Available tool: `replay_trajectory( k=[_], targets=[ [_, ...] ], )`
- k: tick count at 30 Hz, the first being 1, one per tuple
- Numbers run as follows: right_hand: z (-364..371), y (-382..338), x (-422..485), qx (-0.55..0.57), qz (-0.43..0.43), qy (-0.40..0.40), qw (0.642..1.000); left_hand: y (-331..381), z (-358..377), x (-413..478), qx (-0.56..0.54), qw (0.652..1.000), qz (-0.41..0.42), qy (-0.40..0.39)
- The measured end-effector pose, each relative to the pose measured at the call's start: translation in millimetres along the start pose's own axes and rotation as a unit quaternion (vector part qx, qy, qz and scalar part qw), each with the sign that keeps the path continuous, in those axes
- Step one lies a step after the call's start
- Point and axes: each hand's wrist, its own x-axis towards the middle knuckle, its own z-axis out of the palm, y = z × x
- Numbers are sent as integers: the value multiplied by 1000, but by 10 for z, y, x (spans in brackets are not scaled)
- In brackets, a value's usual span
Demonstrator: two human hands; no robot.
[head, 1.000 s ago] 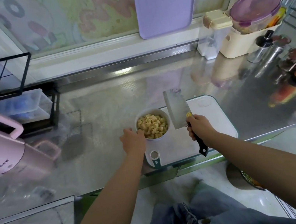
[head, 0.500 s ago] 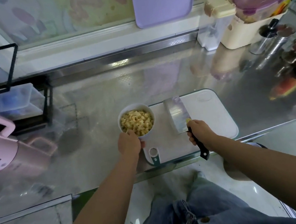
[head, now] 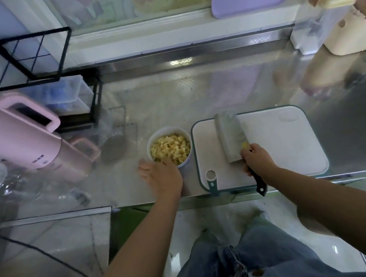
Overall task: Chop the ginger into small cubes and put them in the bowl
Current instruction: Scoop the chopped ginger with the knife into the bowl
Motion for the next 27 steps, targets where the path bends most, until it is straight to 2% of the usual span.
replay_trajectory(
  k=[2,3,6,8,11,15,18,22,24,27],
  targets=[
    [-52,10,24,-57,-40,-2,998,59,-30,-160,24,983,155,95],
    [-96,10,32,-71,-58,-4,996,90,-10,-223,32,968,228,99],
    [-300,19,78,-84,-86,10,993,228,170,-355,87,912,400,11],
    [-510,27,130,-86,-100,32,991,389,358,-439,126,873,463,-82],
    [-948,66,232,-87,-102,87,987,621,702,-579,188,839,473,-192],
    [-1642,248,378,-133,-76,171,973,909,1062,-696,267,815,452,-246],
    [-2074,444,464,-168,-48,212,961,1106,1261,-747,312,805,441,-246],
    [-2375,641,557,-208,-20,190,959,1240,1397,-780,297,848,386,-208],
    [-2418,667,617,-239,-21,189,952,1268,1436,-796,306,854,381,-180],
    [-2367,582,723,-316,-23,229,920,1312,1482,-788,321,854,377,-160]
  ],
)
